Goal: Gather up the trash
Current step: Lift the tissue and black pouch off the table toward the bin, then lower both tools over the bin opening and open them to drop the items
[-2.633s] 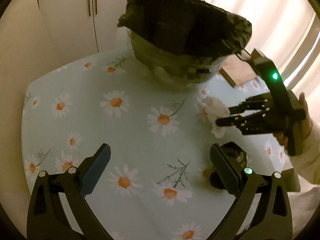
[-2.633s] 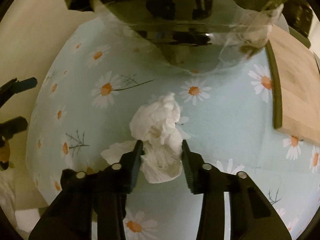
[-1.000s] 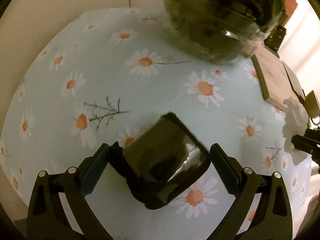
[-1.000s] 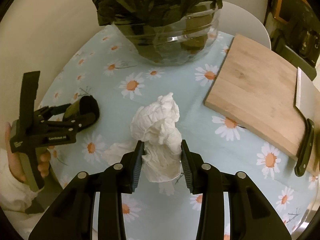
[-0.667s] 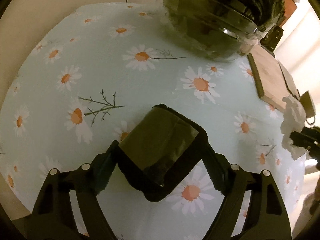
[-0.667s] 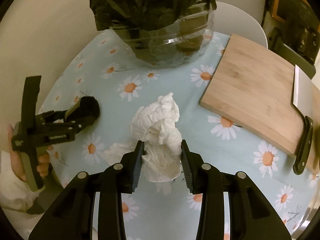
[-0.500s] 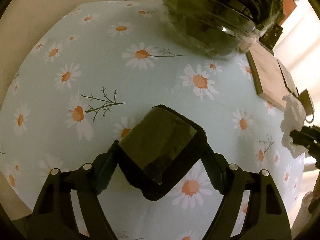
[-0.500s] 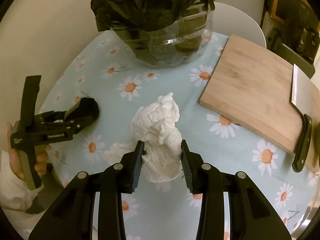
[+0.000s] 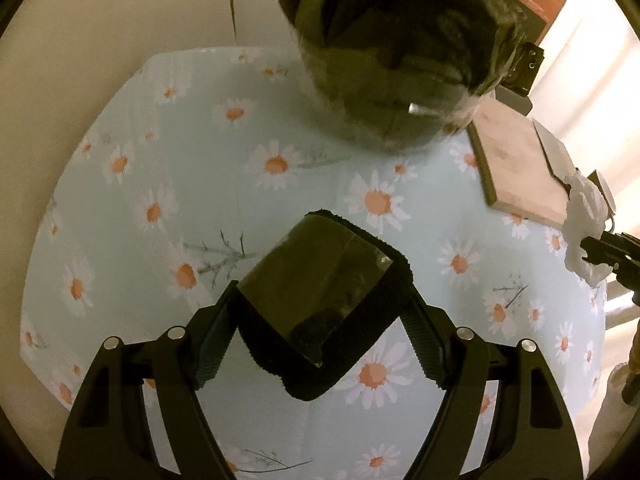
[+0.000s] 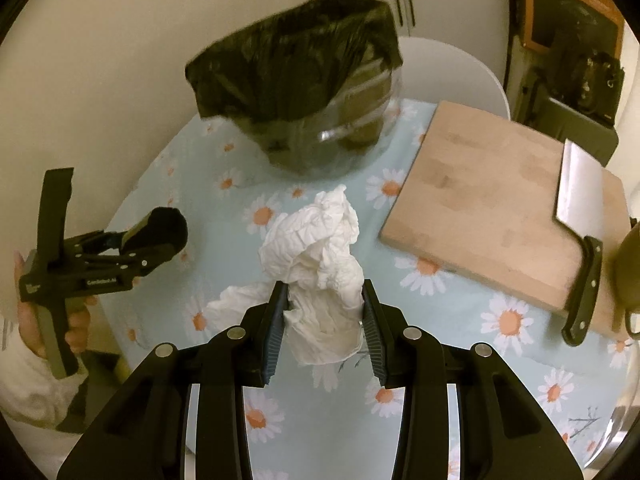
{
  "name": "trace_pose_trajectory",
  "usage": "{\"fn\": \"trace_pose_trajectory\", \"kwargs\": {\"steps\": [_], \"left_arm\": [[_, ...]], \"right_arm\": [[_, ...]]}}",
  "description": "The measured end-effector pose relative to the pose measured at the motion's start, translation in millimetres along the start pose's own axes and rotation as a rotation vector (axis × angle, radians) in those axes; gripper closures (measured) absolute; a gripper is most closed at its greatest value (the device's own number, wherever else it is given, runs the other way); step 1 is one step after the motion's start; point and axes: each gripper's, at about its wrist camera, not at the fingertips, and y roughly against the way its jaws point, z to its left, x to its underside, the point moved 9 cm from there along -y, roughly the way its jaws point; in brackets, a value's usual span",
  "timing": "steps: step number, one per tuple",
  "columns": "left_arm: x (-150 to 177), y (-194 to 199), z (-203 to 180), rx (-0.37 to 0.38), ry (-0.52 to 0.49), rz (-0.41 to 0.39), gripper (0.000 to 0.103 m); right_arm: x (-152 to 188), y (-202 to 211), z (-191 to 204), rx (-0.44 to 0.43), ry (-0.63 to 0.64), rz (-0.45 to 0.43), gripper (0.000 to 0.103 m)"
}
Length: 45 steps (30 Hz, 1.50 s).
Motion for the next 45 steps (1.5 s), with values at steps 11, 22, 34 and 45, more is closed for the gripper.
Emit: {"fn": "trace_pose_trajectory", "kwargs": {"steps": [11, 22, 34, 45], "left_arm": [[-44, 30, -1, -0.030, -0.083, -0.055, 0.026], [-106, 72, 6, -0.032, -0.111, -0.149, 0.026], [-160, 109, -17, 0.028, -0.173, -0.194, 0.026], [-200, 106, -51, 0.073, -0.268, -0.206, 0.026]], "right_arm": [[-41, 40, -3, -0.031, -0.028, -0.121, 0.069], [-94, 67, 6, -0.075, -0.012, -0.246, 0.069], [-154, 85, 28, -0.107, 0.057, -0.333, 0.069], [-186, 86, 30, -0.095, 0.092, -0.348, 0.068]]}}
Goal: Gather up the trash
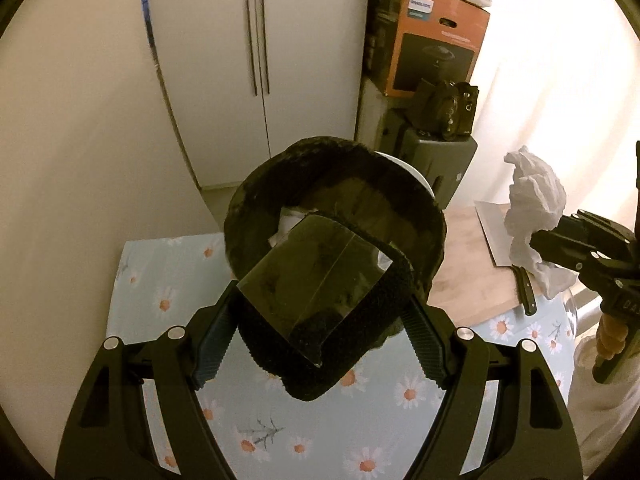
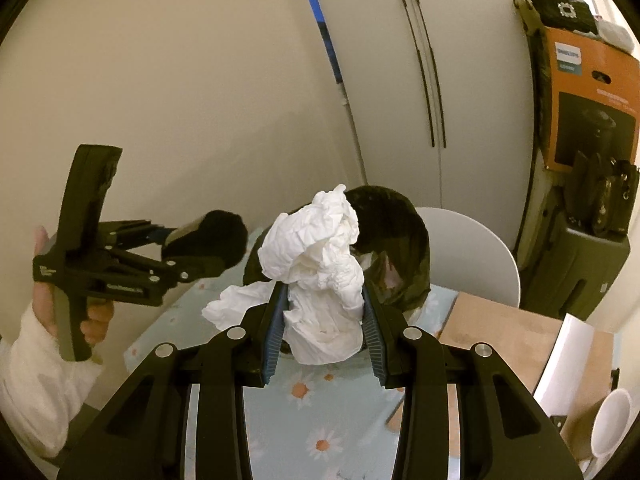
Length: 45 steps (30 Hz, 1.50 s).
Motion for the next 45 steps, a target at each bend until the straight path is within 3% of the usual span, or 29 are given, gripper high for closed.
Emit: {"fn": "trace_pose_trajectory", "kwargs": {"steps": [11, 16, 31, 34, 36, 39, 41, 45], "left_arm": [[-15, -40, -19, 0.030, -0.131, 0.069, 0.026], [-17, -54, -17, 0.110, -0.121, 0.077, 0.026], [-14, -89, -7, 0.072, -0.217, 0.159, 0.025], [-14, -93, -8, 0.066, -0.252, 0.129, 0.018], [-12, -91, -9, 0.039, -0.278, 0.106, 0.009], [-7, -81, -12, 0.050, -0.286, 0.084, 0.006], [-7, -70, -15, 0.037, -0.281, 0.049, 0.006], [-5, -53, -25, 0.037, -0.283, -0.005, 0.006]], "right_arm": [[-5, -37, -41, 0.034, -0.071, 0.044, 0.068], [-5, -57, -46, 0.044, -0.077, 0.069, 0.068], [0, -115, -61, 0.050, -0.095, 0.158, 0.068], [-1, -120, -61, 0.061, -0.059, 0.167, 0.058], [-2, -115, -61, 0.072, -0.049, 0.149, 0.038], [-5, -100, -60, 0.059, -0.034, 0.109, 0.026], [-7, -90, -62, 0.059, -0.036, 0.085, 0.019], [-4, -73, -62, 0.049, -0.016, 0.060, 0.017]]}}
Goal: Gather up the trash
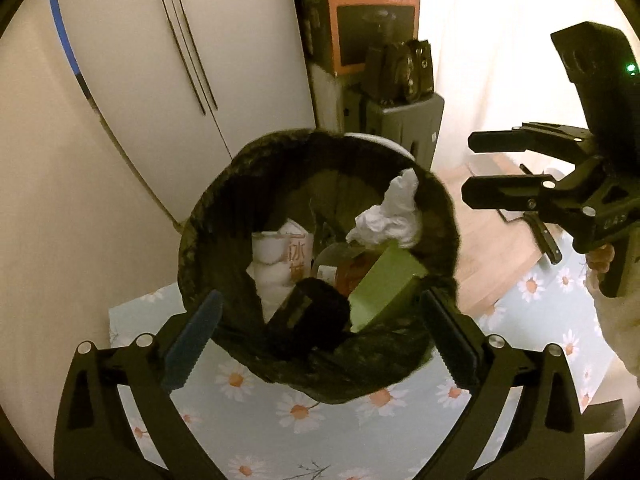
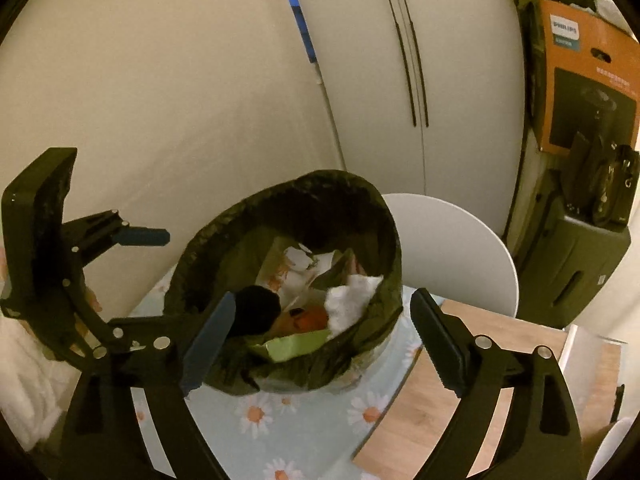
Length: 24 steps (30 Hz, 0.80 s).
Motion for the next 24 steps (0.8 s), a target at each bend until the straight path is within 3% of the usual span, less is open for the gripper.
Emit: {"fn": "trace_pose_trajectory", "kwargs": {"steps": [7, 16, 20, 24], "left_arm": [[7, 31, -18, 0.015, 0.048, -0.099, 0.006], [40, 52, -26, -0.001, 0.199, -0.143, 0.006], [55, 54, -27, -0.047, 0.200, -0.136, 0.006], [70, 60, -32, -0.042, 0.206, -0.151, 0.006]], "right_arm": [[22, 28, 4, 0.017, 0.047, -0.010, 0.014], [60, 71, 4, 0.062, 0.074, -0.037, 0.010], [73, 91, 4, 0.117, 0.086, -0.069, 0.010], [89, 106, 8, 0.100, 0.070, -0.068, 0.009]]}}
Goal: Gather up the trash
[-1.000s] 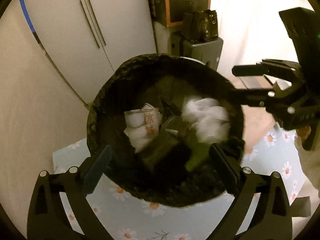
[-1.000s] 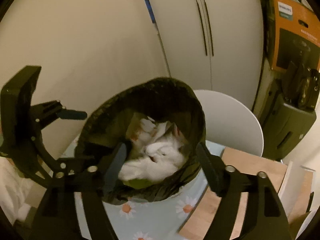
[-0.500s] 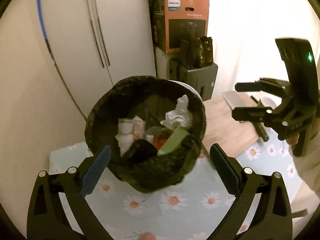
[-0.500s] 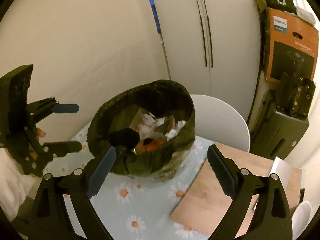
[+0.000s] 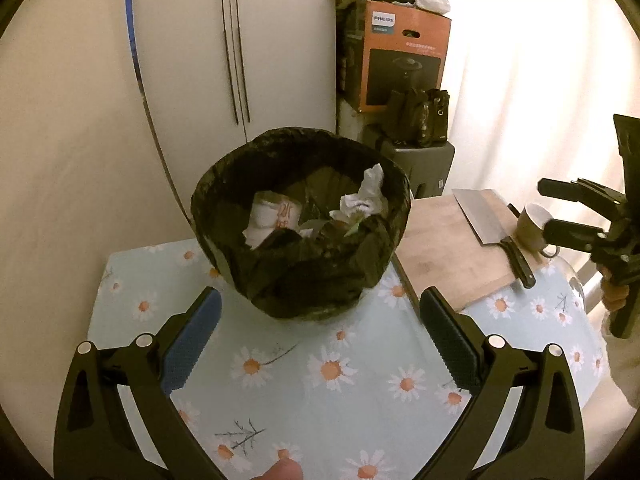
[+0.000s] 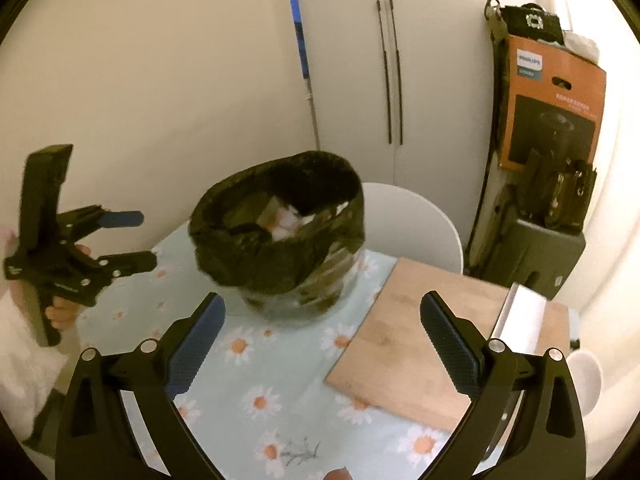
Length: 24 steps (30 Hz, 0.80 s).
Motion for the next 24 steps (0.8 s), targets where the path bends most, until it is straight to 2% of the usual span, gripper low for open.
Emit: {"fn": "trace_pose_trajectory", "kwargs": {"steps": [6, 11, 20, 24], "left_arm": [[13, 18, -1, 0.011, 0.017, -0.044, 0.006], [24, 33, 2, -0.019, 0.007, -0.070, 0.006], [54, 38, 10, -0.035, 0.023, -0.031, 0.006], [61, 40, 13, -0.044, 0.029, -0.034, 0.006]], "right_arm": [[27, 6, 3, 0.036, -0.011, 0.033, 0.008], [49, 5, -1, 0.132, -0.001, 0.055, 0.008], [58, 7, 11, 0.051, -0.050, 0.051, 0.008], [55, 6, 10, 0.094, -0.047, 0.047, 0.008]]}}
